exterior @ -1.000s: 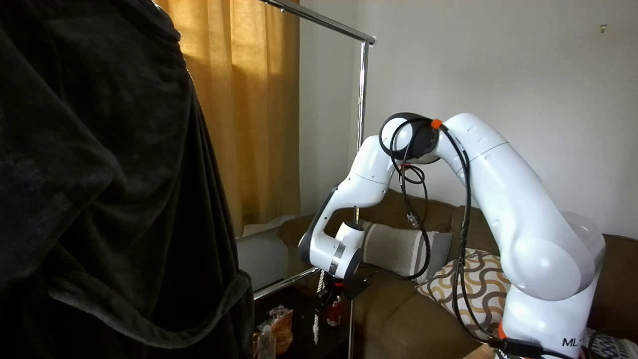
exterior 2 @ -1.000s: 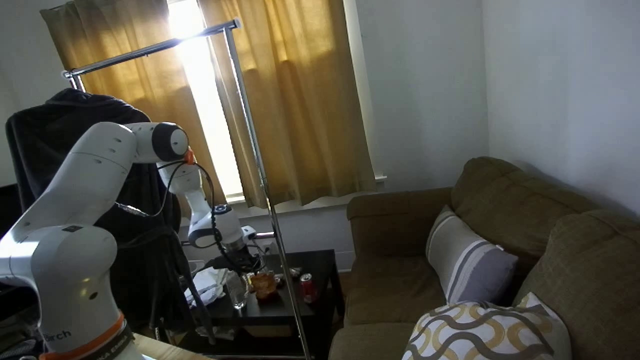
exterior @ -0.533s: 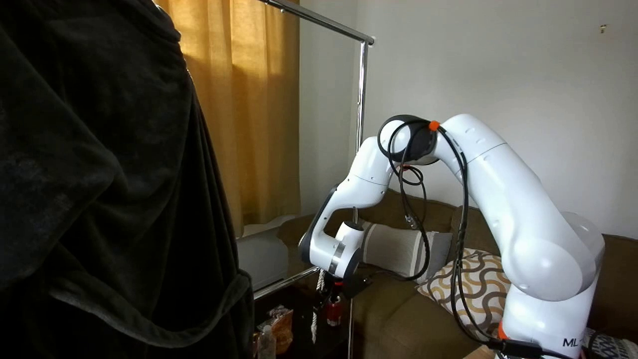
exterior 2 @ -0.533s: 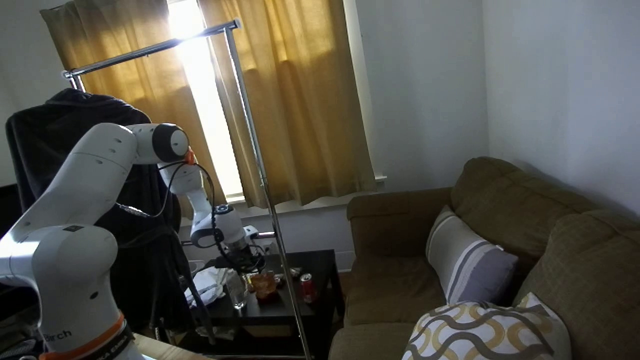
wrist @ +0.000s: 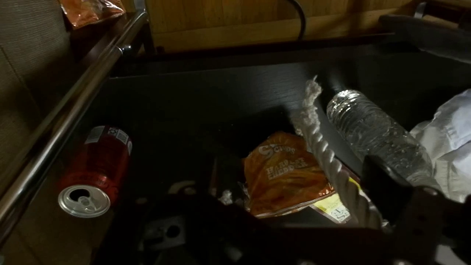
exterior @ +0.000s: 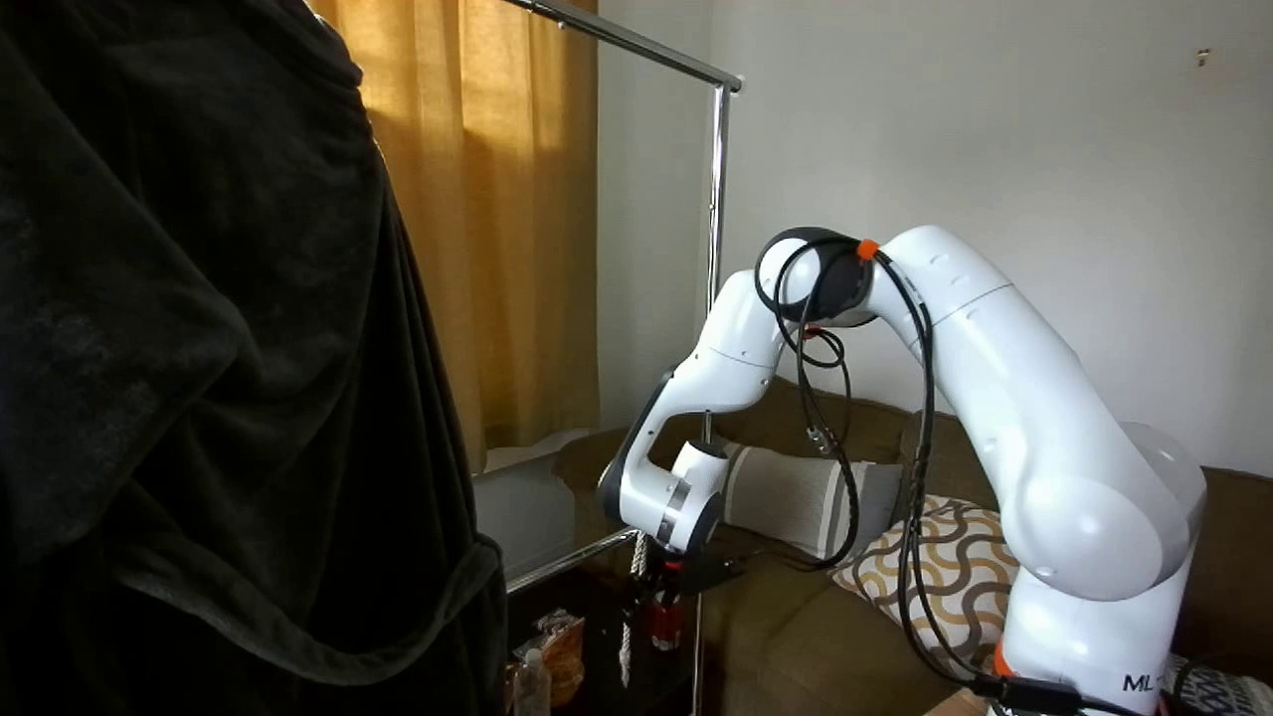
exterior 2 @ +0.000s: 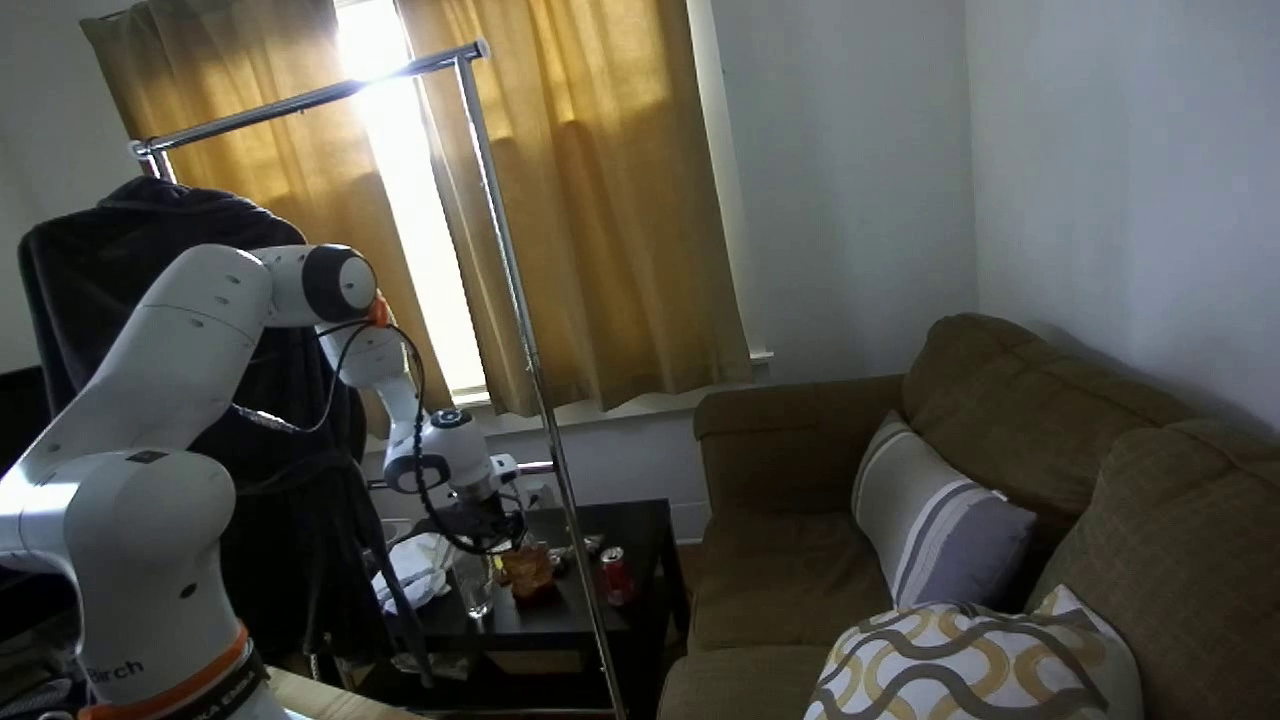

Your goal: Move the piece of rope to the top metal rod

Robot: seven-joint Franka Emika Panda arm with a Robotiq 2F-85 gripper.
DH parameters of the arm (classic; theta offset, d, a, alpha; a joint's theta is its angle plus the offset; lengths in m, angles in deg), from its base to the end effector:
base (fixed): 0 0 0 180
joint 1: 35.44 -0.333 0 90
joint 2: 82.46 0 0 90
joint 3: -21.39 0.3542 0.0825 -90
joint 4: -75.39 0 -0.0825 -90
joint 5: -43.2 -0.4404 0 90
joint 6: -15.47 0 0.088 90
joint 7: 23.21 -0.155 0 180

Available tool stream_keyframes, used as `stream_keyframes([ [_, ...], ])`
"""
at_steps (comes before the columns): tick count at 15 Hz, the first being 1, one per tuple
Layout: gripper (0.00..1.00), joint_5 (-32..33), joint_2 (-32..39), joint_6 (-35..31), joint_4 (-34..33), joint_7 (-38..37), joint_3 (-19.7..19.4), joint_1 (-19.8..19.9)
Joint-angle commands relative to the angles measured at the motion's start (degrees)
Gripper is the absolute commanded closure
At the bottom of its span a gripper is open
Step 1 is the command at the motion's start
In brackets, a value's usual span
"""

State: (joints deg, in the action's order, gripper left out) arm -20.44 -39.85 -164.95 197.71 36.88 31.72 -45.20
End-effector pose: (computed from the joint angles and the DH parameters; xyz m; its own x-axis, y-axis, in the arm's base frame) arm 0.5610 0.1351 -0.0073 0.9449 0.1973 0.2613 0.2373 -0.9625 -0.1316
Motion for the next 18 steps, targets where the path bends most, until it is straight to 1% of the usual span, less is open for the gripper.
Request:
stream_keyframes([
  [1,0.26,-0.23,0.05,2.85,0.09,-1.61,0.22,0.06],
  [6,0.67,0.33,-0.03,3.35,0.28,-0.57,0.66,0.55],
  [8,0.81,0.80,0.08,3.30,0.32,-0.33,0.36,0.34],
  [9,0.89,1.07,0.19,3.25,0.26,0.13,0.37,0.40],
  [10,0.95,1.32,0.30,3.21,0.17,0.49,0.34,0.44],
  [11,1.00,1.90,0.36,3.29,0.28,0.69,-0.12,0.07],
  [16,1.00,5.29,-0.51,4.70,2.14,0.38,-2.41,-1.59],
  [18,1.00,7.32,-1.99,6.34,4.20,-1.06,-4.89,-3.67],
])
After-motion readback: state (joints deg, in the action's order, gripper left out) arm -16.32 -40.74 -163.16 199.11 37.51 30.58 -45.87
